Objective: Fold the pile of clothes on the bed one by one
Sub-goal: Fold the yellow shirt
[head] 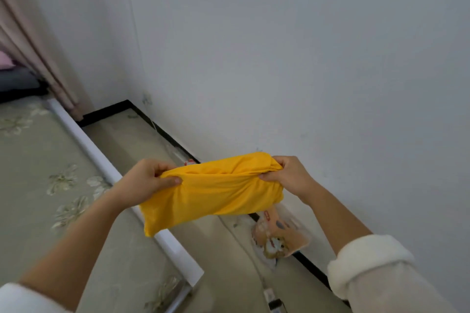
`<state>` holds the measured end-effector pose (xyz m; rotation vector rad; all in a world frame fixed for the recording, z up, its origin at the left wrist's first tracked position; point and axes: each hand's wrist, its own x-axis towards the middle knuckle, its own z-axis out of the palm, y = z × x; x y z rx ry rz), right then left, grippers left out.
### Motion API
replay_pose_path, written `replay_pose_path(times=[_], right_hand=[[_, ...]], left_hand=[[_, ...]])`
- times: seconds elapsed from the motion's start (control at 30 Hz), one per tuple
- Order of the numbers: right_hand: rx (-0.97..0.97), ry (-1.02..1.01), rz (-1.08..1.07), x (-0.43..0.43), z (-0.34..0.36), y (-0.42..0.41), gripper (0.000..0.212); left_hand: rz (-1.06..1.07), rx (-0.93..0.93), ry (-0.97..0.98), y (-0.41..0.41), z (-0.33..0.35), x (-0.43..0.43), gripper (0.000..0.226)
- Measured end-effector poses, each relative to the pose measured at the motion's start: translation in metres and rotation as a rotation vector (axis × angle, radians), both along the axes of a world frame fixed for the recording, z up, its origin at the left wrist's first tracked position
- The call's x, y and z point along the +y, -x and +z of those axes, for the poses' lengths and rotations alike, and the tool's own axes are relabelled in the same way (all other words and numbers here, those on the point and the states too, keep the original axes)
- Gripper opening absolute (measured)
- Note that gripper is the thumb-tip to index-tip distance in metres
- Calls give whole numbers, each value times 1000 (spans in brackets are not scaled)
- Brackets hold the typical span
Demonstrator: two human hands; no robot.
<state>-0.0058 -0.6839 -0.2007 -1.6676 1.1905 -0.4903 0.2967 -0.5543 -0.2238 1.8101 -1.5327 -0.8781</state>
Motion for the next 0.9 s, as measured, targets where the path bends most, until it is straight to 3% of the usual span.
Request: replay_pose_path(times=[0.47, 0.9], right_hand=[[115, 45, 363, -259, 2, -171, 19], [114, 122, 684, -392, 0, -418, 23]], left_hand=[[212, -70, -2, -130, 0, -183, 15], [509, -196, -118, -293, 16, -249, 19]])
